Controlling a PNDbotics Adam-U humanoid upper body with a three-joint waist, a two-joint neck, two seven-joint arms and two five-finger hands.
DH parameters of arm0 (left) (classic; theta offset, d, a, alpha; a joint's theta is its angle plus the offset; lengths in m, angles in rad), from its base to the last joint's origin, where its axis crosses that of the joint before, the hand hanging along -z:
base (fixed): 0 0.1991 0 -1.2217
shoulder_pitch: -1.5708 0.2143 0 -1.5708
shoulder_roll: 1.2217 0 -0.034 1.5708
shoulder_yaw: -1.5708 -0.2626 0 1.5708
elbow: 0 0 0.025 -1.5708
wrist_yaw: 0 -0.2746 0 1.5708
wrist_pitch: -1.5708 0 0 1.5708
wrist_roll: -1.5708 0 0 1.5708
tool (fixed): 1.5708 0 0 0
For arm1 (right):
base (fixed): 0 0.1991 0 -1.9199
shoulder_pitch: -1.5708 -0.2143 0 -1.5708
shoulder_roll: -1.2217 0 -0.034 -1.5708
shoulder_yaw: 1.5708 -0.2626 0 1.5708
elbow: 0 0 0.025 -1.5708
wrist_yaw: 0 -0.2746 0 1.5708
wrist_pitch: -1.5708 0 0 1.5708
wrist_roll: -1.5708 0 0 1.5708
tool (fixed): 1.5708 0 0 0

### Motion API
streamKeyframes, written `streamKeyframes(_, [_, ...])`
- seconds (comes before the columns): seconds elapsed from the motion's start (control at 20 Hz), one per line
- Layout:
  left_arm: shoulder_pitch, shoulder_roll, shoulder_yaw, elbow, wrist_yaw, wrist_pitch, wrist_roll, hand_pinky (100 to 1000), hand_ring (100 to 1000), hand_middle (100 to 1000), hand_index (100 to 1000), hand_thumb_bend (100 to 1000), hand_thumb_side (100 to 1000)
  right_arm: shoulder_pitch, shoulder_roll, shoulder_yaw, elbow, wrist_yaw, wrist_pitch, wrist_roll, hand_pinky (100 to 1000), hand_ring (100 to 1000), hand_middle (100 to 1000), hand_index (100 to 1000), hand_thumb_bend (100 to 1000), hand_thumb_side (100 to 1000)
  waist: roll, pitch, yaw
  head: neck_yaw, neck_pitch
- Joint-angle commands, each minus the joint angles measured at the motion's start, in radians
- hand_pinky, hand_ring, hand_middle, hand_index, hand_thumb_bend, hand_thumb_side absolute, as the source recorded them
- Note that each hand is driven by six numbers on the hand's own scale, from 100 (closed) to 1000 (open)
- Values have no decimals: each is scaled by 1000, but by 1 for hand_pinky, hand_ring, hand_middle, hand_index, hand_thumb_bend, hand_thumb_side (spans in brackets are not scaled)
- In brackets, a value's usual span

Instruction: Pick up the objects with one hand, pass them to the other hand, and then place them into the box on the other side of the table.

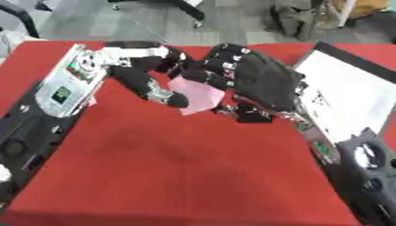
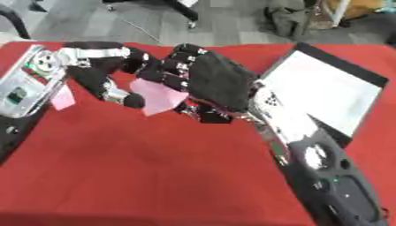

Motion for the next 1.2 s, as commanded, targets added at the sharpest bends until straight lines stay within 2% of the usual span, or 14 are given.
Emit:
streamKeyframes(0.05, [-23, 0, 8, -5, 1, 0, 1, 773, 714, 703, 862, 646, 572, -24, -21, 15, -4, -9, -28, -8, 761, 640, 397, 380, 100, 100, -1, -15, 1, -6, -2])
streamKeyframes(0.4, [-21, -8, 12, 18, -20, -3, 8, 770, 710, 685, 863, 636, 597, -18, -52, 48, -42, -46, -80, -6, 761, 641, 404, 386, 100, 100, -4, -18, -4, -3, -2])
streamKeyframes(0.85, [6, 3, 59, 19, -51, -19, 54, 766, 704, 687, 855, 620, 598, 5, -109, 44, -101, -129, -76, 38, 764, 643, 409, 392, 100, 100, -6, -21, -12, -8, -2])
streamKeyframes(1.1, [45, 13, 111, -4, -63, -29, 128, 764, 699, 693, 851, 616, 600, 44, -190, -7, -125, -209, -25, 49, 762, 631, 400, 397, 100, 100, -8, -23, -16, -6, -2])
streamKeyframes(1.2, [69, 12, 144, -20, -64, -31, 171, 757, 684, 683, 842, 607, 601, 68, -228, -57, -74, -286, 43, 40, 757, 613, 377, 410, 100, 100, -9, -22, -15, -7, -2])
